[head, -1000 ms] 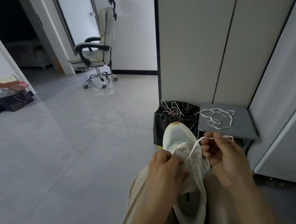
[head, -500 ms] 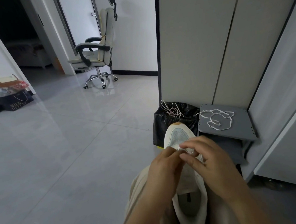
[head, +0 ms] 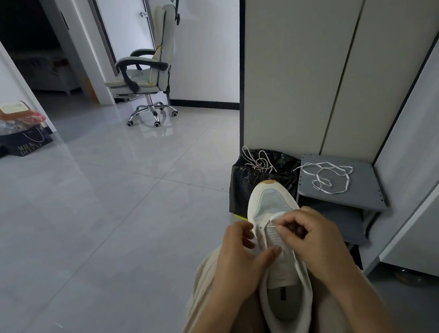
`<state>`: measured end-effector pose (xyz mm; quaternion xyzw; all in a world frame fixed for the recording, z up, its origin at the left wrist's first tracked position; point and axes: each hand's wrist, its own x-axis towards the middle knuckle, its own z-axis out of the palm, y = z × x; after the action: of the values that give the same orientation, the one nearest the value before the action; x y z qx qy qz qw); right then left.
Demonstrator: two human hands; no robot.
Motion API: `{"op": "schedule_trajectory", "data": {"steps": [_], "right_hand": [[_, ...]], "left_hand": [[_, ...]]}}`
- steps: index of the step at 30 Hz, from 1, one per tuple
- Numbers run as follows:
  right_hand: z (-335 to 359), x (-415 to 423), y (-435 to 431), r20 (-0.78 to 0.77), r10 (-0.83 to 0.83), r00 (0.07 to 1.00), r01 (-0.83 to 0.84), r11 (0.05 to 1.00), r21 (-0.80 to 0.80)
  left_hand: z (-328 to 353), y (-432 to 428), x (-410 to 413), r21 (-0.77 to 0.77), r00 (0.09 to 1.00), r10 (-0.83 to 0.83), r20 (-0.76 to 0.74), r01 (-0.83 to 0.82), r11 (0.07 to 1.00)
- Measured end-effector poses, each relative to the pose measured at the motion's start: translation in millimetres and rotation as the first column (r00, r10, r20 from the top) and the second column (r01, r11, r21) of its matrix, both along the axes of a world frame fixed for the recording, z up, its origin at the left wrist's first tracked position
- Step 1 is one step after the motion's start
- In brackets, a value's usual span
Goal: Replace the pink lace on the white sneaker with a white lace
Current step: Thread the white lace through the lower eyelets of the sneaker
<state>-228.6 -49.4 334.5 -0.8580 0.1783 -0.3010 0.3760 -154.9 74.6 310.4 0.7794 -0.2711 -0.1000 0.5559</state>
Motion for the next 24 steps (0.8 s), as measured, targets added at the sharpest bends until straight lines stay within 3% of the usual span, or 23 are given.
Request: {"op": "schedule_trajectory", "data": {"steps": [5,8,12,18,24], "right_hand": [[-14.2,5.9,5.0,-0.053,-0.078,0.996,0.064,0.974,-0.218],[-16.5,9.1,9.1,-0.007,-0.103,0.995,0.096,0.949,-0.302],[-15.9,12.7,11.7,0.060,-0.070,0.996,0.085,0.943,-0.321],[-17.5,14.7,12.4,-0.040,-0.107,0.993,0.078,0.893,-0.444],[-12.2,17.7,19.3,-0.045,-0.136,0.990,0.090,0.836,-0.541]], "left_hand": [[-4.6,-4.1,-3.2,-0.097,0.997,0.068,-0.034,-0.071,0.993],[-6.8,-3.0,-4.3,-0.138,0.997,0.069,-0.037,-0.074,0.988],[-9.3,-1.8,-4.4,-0.150,0.997,0.068,-0.031,-0.071,0.986],[-6.6,0.8,-5.9,-0.160,0.997,0.066,-0.041,-0.072,0.985],[-6.6,-1.1,-13.0,-0.156,0.996,0.090,-0.022,-0.092,0.983]]}}
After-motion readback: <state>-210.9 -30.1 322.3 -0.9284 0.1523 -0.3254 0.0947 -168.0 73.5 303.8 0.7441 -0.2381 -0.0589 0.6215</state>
